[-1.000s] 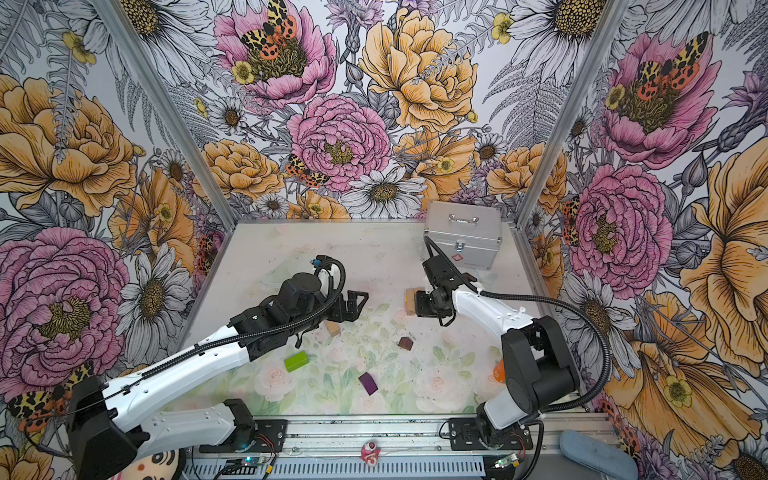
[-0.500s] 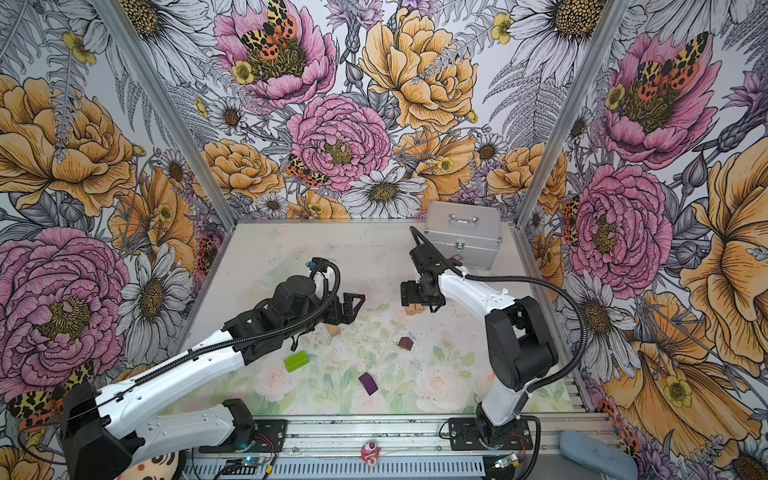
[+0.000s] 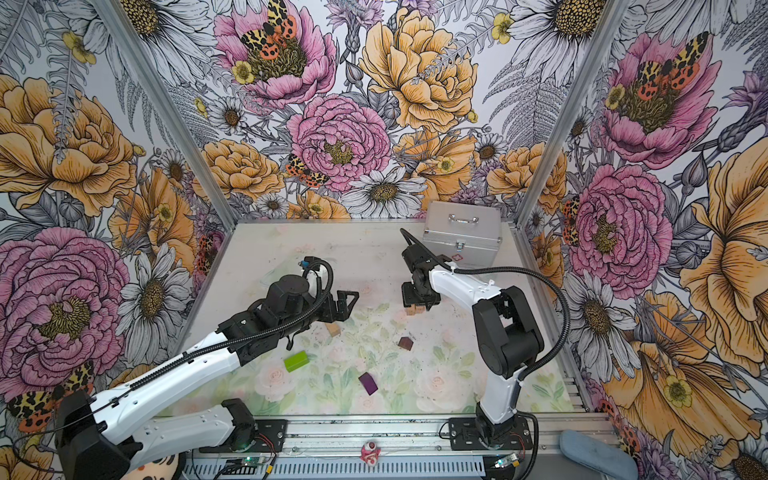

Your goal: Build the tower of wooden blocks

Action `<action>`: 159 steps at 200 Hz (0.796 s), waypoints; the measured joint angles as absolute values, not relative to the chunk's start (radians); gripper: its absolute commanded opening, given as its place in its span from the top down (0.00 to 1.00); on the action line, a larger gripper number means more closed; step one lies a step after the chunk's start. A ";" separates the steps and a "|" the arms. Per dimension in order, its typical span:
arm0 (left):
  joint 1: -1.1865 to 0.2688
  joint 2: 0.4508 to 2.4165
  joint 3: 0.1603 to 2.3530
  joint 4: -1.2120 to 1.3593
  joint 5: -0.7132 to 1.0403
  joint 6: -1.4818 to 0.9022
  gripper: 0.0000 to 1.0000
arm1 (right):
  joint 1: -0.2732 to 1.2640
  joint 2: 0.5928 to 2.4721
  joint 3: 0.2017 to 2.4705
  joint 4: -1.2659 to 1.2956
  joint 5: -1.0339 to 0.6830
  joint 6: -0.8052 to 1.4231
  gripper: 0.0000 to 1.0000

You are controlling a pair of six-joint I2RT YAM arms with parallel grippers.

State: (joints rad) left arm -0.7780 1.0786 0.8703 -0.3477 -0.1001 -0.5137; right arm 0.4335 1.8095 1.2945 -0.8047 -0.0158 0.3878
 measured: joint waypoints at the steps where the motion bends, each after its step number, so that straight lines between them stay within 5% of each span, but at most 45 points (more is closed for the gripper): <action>1: -0.778 1.079 0.870 -0.348 -0.100 -0.513 0.02 | 0.434 1.810 1.295 -0.805 -0.015 0.387 0.40; 100: -0.759 1.067 0.858 -0.348 -0.096 -0.514 0.02 | 0.434 1.850 1.340 -0.804 -0.012 0.375 0.53; 159: -0.755 1.066 0.854 -0.348 -0.096 -0.514 0.02 | 0.434 1.856 1.348 -0.804 -0.011 0.376 0.52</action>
